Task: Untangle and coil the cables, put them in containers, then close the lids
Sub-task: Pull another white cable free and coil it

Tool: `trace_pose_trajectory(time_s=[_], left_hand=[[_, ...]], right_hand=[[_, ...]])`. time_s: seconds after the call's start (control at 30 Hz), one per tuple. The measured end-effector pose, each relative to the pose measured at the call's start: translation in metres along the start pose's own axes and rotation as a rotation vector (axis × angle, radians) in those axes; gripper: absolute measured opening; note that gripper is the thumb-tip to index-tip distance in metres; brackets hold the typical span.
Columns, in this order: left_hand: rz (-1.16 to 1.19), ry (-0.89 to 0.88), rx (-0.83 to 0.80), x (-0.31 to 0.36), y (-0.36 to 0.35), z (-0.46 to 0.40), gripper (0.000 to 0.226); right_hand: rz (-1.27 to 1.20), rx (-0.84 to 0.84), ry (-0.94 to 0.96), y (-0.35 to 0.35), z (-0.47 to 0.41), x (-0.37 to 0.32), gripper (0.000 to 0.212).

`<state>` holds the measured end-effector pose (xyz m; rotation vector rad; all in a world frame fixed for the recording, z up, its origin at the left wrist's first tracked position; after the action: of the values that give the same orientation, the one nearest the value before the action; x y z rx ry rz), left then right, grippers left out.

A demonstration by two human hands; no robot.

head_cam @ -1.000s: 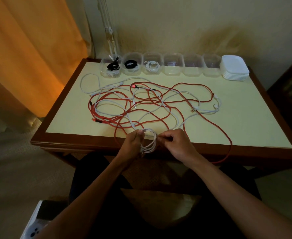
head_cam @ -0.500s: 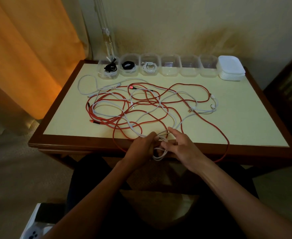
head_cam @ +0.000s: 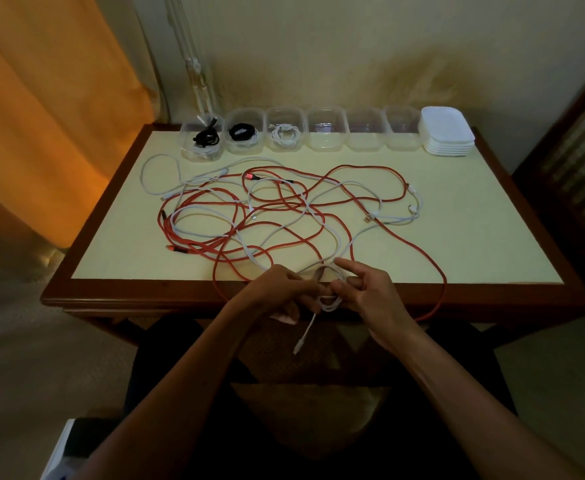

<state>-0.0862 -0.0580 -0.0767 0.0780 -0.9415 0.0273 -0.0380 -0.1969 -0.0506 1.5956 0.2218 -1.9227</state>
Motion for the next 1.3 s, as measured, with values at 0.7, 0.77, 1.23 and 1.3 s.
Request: trace_pose_trajectory(time_s=[0.7, 0.77, 1.23, 1.3], left_hand=[[0.160, 0.012, 0.190, -0.047, 0.010, 0.032, 0.025], [0.170, -0.045, 0.224, -0.046, 0.012, 0.036, 0.018], [1.410, -0.270, 0.132, -0.050, -0.020, 0.048, 0.041], [1.224, -0.290, 0.225, -0.046, -0.011, 0.049, 0.041]], right_hand=[[-0.022, 0.106, -0.054, -0.031, 0.033, 0.017, 0.015], [-0.118, 0.157, -0.150, -0.030, 0.030, 0.029, 0.011], [-0.266, 0.371, -0.320, -0.032, 0.040, 0.043, 0.019], [-0.240, 0.389, -0.281, -0.027, 0.042, 0.037, 0.021]])
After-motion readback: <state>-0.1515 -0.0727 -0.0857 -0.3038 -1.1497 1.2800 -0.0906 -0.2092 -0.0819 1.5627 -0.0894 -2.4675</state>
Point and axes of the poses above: each hand's wrist, its own z-axis away from the middle knuckle, its own y-axis out of the back of the hand, x = y × z, the point moved 9 cm from there along -z, towards the middle knuckle, and after that the axes turned 13 degrees about z, right-handed, at the moved point
